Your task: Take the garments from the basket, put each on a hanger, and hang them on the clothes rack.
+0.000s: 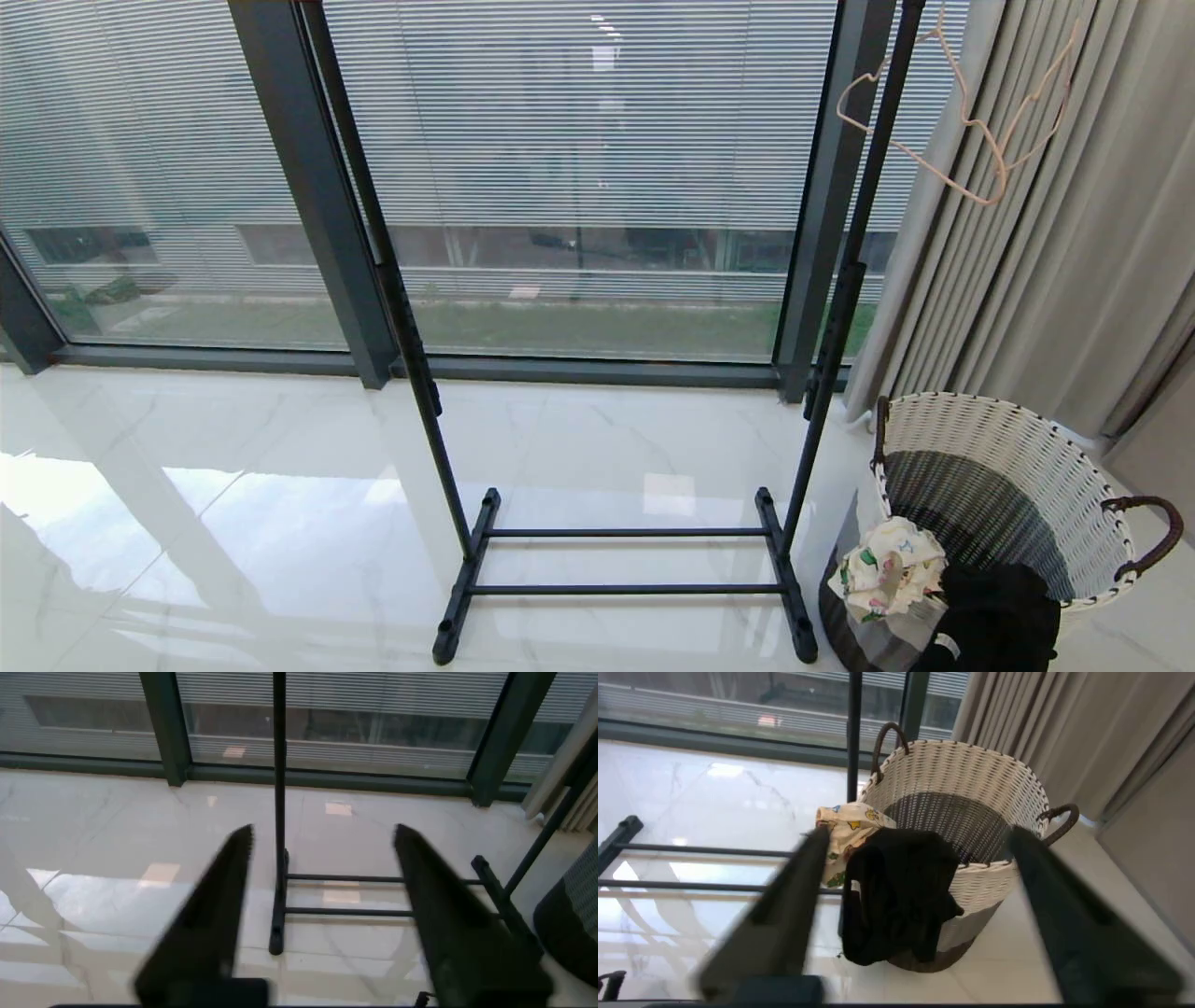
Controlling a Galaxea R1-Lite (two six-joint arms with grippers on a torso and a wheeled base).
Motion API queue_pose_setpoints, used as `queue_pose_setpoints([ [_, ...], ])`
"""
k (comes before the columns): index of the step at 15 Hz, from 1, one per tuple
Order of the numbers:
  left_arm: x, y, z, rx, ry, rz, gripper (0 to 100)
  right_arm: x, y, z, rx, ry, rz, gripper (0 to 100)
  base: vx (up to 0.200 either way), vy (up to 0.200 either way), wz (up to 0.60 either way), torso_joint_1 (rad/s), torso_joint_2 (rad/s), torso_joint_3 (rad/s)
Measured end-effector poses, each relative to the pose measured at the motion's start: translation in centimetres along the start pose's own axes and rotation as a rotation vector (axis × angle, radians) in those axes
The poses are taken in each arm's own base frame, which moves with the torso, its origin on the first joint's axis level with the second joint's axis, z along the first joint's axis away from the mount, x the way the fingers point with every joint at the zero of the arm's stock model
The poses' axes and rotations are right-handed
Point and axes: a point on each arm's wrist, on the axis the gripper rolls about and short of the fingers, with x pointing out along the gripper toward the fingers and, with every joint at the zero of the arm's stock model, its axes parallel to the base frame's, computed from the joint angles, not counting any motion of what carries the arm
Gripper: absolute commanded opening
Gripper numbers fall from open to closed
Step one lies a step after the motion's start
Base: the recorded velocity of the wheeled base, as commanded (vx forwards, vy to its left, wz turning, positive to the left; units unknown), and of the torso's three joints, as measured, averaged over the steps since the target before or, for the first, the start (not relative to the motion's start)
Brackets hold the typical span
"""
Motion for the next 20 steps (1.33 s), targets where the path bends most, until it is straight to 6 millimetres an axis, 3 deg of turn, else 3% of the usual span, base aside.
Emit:
queue_pose_setpoints([
  [4, 0.00, 0.00, 0.00, -0.003, 0.000, 0.001, 0, 0.00, 0.00, 0.00, 0.001, 0.000, 0.000, 0, 0.000, 0.000, 0.00, 0.000, 0.00, 0.000],
  [5, 0.00, 0.00, 0.00, -0.003, 0.000, 0.001, 0, 0.00, 0.00, 0.00, -0.002, 0.000, 0.000, 100, 0.000, 0.000, 0.00, 0.000, 0.00, 0.000],
  [6, 0.00, 0.00, 0.00, 0.000, 0.000, 0.000, 100, 0.00, 0.00, 0.00, -0.006, 0.000, 0.001, 100, 0.000, 0.000, 0.00, 0.000, 0.00, 0.000],
  [13, 0.00, 0.00, 0.00, -0.002, 0.000, 0.001, 100, 0.00, 0.00, 0.00, 0.005, 0.000, 0.000, 100, 0.000, 0.000, 0.00, 0.000, 0.00, 0.000],
  [18, 0.00, 0.00, 0.00, 0.003, 0.000, 0.001, 100, 0.00, 0.00, 0.00, 0.007, 0.000, 0.000, 100, 0.200, 0.000, 0.00, 0.002, 0.00, 0.003],
  [20, 0.00, 0.00, 0.01, -0.001, -0.001, 0.000, 100, 0.00, 0.00, 0.00, 0.008, 0.000, 0.001, 100, 0.000, 0.000, 0.00, 0.000, 0.00, 0.000],
])
